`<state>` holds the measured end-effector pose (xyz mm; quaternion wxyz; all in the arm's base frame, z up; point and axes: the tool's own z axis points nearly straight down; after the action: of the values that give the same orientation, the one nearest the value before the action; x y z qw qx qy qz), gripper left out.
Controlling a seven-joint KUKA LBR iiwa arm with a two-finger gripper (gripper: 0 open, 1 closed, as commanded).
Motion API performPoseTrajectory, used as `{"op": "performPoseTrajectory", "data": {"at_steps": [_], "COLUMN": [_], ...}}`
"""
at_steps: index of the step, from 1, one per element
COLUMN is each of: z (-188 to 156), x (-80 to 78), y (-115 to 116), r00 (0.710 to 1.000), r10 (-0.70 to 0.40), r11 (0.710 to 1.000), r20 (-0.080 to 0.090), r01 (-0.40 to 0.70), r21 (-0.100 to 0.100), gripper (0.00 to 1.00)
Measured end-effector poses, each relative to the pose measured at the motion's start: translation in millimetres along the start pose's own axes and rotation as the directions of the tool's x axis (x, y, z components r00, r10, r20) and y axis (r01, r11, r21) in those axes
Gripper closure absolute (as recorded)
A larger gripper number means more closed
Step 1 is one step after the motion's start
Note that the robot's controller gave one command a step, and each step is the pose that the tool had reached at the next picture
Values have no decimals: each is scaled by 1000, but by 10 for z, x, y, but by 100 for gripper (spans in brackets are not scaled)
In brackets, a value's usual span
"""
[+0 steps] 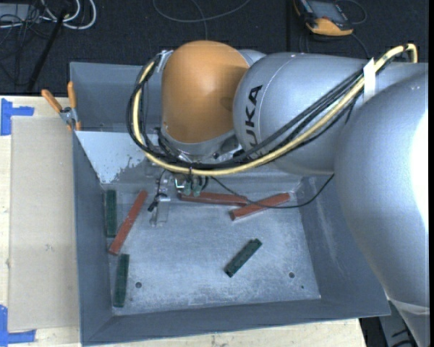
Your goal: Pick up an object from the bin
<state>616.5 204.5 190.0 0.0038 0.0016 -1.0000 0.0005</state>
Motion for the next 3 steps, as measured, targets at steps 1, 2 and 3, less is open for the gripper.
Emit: {"op": "performPoseTrajectory", "data": {"at_steps": [1, 2, 3], "z": [437, 1157, 1115], "x": [38, 156, 135], "y": [-974, -1414, -1386], "r00": [975, 976, 977], "r10": [224, 216, 215], "r11": [975, 976, 977], "r20": [4, 0, 6], "r01": [-224, -216, -215], "r21": [2, 2, -3], "gripper": [0, 0, 100]}}
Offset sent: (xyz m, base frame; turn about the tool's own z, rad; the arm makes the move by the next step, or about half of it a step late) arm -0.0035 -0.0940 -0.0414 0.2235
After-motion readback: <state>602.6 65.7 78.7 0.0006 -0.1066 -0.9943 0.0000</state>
